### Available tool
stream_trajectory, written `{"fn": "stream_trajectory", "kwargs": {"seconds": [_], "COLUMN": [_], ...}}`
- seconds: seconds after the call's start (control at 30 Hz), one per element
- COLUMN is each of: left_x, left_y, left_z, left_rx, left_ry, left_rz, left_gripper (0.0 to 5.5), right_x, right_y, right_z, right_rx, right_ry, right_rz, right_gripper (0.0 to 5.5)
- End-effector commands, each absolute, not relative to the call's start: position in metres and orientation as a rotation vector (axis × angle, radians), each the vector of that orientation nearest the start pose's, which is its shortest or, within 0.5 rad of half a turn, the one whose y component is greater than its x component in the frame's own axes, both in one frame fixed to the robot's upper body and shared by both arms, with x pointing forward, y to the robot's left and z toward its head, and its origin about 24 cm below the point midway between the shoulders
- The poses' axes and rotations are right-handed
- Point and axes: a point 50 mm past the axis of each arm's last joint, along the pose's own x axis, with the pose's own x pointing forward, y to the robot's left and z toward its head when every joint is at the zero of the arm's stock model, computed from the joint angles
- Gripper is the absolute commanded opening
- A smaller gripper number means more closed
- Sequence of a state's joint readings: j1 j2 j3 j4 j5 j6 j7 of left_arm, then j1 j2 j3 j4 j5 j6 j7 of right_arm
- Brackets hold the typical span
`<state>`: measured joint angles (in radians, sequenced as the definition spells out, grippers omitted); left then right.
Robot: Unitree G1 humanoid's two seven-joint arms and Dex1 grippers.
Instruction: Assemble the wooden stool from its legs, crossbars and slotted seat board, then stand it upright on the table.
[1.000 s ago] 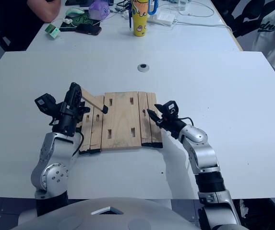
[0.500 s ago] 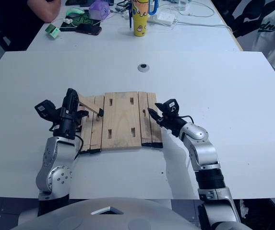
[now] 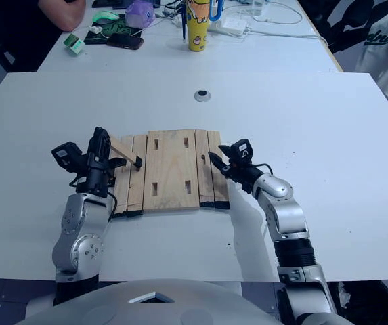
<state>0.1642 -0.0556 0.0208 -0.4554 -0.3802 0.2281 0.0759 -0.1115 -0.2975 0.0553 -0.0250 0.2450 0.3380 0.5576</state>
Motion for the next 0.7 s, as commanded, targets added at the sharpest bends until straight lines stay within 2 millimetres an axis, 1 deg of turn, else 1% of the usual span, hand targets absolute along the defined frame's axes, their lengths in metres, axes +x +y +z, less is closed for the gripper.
{"fn": "stream_trajectory", "kwargs": {"seconds": [0.03,0.27,0.4,0.7], "left_x": [0.217,0.218,0.218,0.216], "left_y": [0.150,0.152,0.153,0.156], "left_z": [0.080,0.082,0.084,0.089], "left_rx": [-0.419,-0.387,-0.364,-0.356], "left_ry": [-0.018,-0.021,-0.024,-0.042], "left_rz": [0.051,0.051,0.047,0.037], "left_gripper": [0.44,0.44,0.44,0.44], "right_x": [0.265,0.262,0.258,0.254], "right_y": [-0.159,-0.159,-0.160,-0.158], "right_z": [0.050,0.049,0.045,0.041], "right_rx": [0.003,0.016,0.020,0.033], "right_ry": [0.239,0.244,0.253,0.258], "right_rz": [0.619,0.615,0.606,0.592], "right_gripper": [1.98,1.98,1.98,1.98]}}
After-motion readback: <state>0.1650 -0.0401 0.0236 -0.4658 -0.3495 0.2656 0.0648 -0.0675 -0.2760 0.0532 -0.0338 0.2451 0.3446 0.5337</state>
